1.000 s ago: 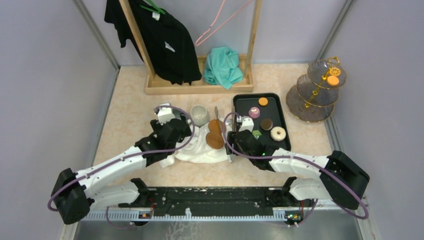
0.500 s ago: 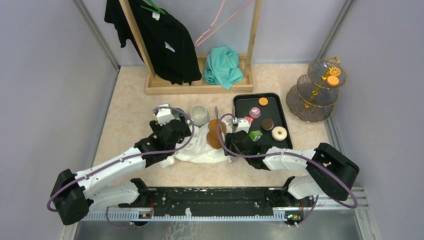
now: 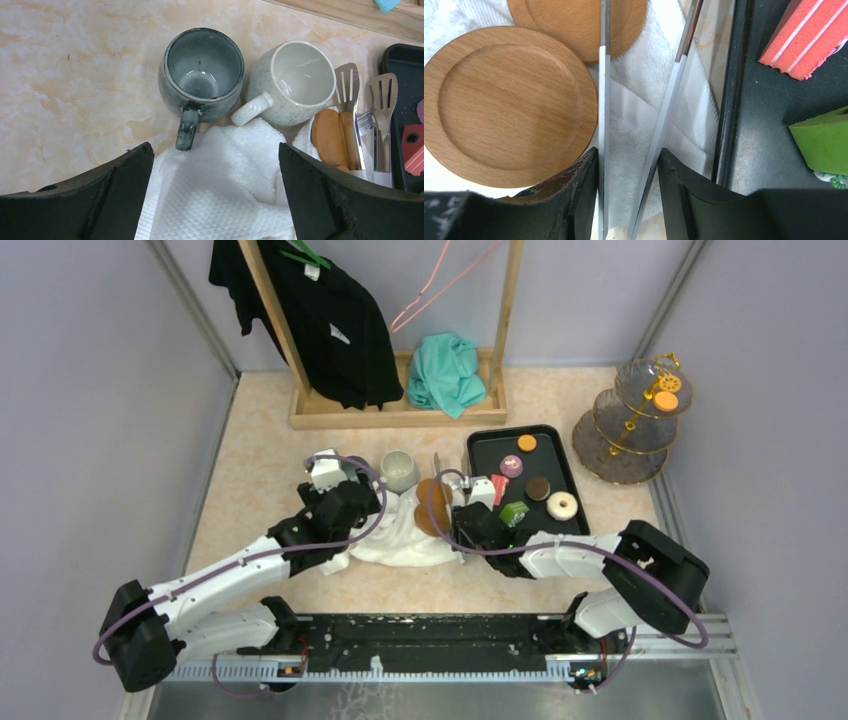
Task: Serve the afternoon tea
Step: Pick up the clamp from the center of the board.
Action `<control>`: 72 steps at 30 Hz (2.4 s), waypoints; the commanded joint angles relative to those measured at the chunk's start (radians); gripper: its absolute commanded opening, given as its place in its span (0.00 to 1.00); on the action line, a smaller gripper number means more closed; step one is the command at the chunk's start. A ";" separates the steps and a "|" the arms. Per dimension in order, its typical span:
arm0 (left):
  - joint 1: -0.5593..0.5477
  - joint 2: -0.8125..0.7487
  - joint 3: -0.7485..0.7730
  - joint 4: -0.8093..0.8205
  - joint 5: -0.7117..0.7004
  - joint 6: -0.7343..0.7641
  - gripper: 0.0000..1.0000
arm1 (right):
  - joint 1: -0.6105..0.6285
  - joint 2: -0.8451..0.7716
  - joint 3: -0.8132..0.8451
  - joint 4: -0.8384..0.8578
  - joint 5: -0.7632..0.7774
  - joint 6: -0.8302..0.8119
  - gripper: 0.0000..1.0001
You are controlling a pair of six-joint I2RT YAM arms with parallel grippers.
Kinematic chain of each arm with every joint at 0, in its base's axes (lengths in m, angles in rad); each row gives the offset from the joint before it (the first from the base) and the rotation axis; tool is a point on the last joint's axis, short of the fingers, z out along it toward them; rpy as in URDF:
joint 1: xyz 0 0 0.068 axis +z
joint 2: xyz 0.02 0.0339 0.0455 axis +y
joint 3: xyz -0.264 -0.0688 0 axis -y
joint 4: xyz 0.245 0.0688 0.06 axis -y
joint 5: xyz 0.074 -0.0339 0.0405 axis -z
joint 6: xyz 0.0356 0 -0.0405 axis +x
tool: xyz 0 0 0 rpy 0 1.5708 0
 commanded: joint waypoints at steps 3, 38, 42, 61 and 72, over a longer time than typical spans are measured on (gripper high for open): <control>-0.009 -0.025 -0.007 0.020 -0.022 -0.007 0.99 | 0.070 -0.036 0.080 -0.038 0.108 -0.048 0.39; -0.014 -0.060 0.025 0.010 -0.054 0.017 0.99 | 0.156 -0.310 0.158 -0.284 0.262 -0.095 0.20; -0.014 -0.054 0.032 0.009 -0.059 0.021 0.99 | 0.168 -0.337 0.174 -0.326 0.282 -0.093 0.20; -0.014 -0.062 0.045 0.053 -0.049 0.079 0.99 | 0.219 -0.544 0.278 -0.799 0.456 0.108 0.19; -0.015 -0.065 0.039 0.130 0.003 0.113 0.99 | 0.220 -0.600 0.293 -0.990 0.456 0.281 0.19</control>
